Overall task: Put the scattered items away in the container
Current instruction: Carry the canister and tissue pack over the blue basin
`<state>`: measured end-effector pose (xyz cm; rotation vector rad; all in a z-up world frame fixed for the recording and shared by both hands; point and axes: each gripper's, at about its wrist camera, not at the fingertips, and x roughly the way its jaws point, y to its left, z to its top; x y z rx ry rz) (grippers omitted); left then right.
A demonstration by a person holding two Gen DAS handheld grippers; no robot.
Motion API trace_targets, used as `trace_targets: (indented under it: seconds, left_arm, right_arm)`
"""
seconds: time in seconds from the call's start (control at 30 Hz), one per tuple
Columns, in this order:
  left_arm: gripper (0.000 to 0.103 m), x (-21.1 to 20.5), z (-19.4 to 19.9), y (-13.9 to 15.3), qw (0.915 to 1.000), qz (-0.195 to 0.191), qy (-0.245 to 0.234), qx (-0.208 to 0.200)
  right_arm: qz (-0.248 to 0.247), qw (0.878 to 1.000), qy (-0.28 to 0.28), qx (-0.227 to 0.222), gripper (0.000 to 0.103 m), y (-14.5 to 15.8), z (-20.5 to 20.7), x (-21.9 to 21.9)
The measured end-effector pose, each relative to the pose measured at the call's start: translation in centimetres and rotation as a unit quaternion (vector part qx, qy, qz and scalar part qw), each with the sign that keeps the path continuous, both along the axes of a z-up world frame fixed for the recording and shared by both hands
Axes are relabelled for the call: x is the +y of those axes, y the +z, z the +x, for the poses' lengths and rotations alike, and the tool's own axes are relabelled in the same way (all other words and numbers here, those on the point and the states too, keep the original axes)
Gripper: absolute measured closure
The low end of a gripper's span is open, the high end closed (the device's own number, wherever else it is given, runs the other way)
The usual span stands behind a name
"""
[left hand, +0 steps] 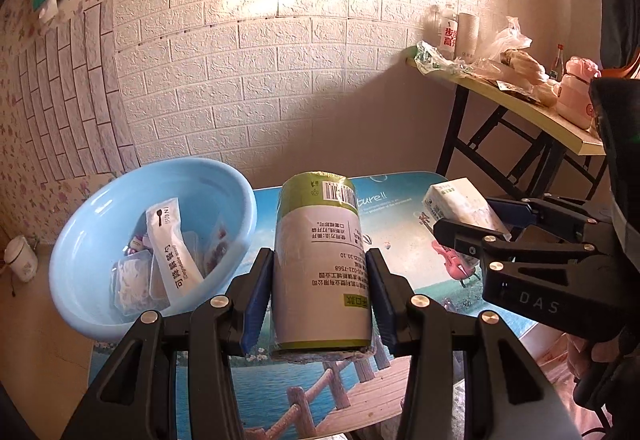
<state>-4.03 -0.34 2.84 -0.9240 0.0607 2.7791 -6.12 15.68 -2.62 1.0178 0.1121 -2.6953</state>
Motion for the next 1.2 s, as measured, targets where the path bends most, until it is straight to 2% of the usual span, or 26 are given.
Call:
trace_targets:
  seconds: [0.3,0.73,1.03,1.2]
  left_arm:
    - [0.059,-3.4,-0.6,1.6,0.9997,-0.003,0.021,0.011]
    - [0.059,-9.1,-2.6,2.5,0.9988,-0.007,0.047,0.01]
    - [0.059,-13.0,-4.3,2.1,0.9978,-0.014,0.063,0.011]
    - [0.059,-14.6,-5.6,1.0,0.997,-0.014,0.076,0.002]
  right_arm:
    - [0.0,1.0,0.027,0.015,0.054,1.9,-1.4,-2.5]
    - [0.009,0.996,0.084,0.016,0.054,3.2,-3.4,-9.7]
    - [0.017,0.992,0.123,0.019,0.054,3.4,-4.8,-15.9]
    - [0.021,0.991,0.132,0.008,0.055,2.5,-5.8,-18.2]
